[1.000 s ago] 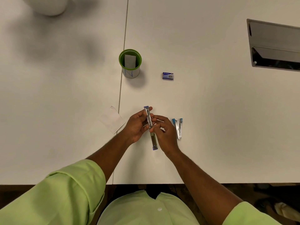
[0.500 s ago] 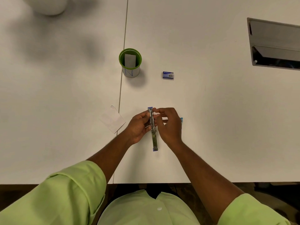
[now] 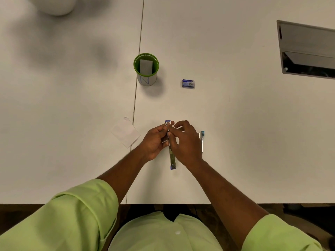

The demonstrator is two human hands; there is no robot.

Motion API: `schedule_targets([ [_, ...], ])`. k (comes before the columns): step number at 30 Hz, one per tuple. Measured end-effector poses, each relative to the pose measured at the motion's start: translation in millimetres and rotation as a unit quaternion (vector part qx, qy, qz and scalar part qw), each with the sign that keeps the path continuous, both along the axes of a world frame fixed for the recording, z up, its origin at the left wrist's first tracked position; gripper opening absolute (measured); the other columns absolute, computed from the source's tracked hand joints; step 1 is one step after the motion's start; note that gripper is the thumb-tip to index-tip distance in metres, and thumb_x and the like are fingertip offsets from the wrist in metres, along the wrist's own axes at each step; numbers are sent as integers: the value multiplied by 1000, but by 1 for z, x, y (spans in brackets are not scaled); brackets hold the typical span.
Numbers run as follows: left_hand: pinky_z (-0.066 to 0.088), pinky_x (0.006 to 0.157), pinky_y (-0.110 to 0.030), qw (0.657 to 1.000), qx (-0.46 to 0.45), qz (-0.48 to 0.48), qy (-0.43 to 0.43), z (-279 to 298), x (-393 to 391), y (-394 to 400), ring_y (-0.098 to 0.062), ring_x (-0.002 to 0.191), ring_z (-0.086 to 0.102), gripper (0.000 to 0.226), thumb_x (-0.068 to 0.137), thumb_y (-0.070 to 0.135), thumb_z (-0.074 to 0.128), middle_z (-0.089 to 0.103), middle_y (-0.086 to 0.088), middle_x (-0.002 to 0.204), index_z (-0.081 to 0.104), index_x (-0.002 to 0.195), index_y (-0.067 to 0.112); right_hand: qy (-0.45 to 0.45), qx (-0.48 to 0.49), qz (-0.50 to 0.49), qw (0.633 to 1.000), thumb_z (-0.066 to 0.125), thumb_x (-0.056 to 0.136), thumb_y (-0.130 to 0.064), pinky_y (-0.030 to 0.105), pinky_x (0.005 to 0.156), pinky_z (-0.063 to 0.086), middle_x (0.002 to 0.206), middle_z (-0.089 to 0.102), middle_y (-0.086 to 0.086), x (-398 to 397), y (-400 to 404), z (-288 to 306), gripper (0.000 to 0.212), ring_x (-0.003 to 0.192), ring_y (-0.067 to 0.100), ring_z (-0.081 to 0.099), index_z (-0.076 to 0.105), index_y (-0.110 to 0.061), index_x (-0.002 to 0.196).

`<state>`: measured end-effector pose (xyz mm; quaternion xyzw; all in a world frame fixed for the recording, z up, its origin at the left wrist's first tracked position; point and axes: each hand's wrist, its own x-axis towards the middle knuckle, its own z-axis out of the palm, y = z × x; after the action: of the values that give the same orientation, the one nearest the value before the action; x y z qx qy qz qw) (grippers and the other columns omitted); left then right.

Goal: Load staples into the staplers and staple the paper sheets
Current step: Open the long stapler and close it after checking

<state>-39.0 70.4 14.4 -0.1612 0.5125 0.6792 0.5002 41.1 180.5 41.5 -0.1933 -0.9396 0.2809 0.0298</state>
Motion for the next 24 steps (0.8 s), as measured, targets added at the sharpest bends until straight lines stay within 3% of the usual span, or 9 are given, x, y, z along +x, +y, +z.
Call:
schedule_targets([
  [7,51,105,-40,1000,-9,6,1,-4,5,-4,-26,120,66,34,109,17,41,70,-10,127,65,133,16,-4,7,-12,1000,60,95,-33,25,69,44,114,57,-10,4,-3,-2,19,98,13,55,75,-29,105],
  [10,50,106,-40,1000,-15,11,4,-4,4,-5,-27,122,64,34,109,19,40,70,-11,128,66,131,18,-3,2,-4,1000,61,96,-32,27,71,48,115,58,-8,8,-6,-3,20,99,14,55,75,-26,107],
  [18,54,89,-28,1000,-22,9,4,-4,5,-8,-19,105,65,34,109,20,41,73,-5,115,68,130,20,4,-45,-14,999,65,95,-25,26,77,48,115,59,-6,14,-10,-3,18,99,14,55,76,-23,109],
  [24,58,78,-25,999,-17,30,-3,-4,3,-6,-15,97,73,33,109,19,41,75,-5,112,66,130,17,50,-157,-74,984,71,91,-20,27,78,56,110,57,-8,16,-7,-7,22,98,6,60,73,-22,112],
])
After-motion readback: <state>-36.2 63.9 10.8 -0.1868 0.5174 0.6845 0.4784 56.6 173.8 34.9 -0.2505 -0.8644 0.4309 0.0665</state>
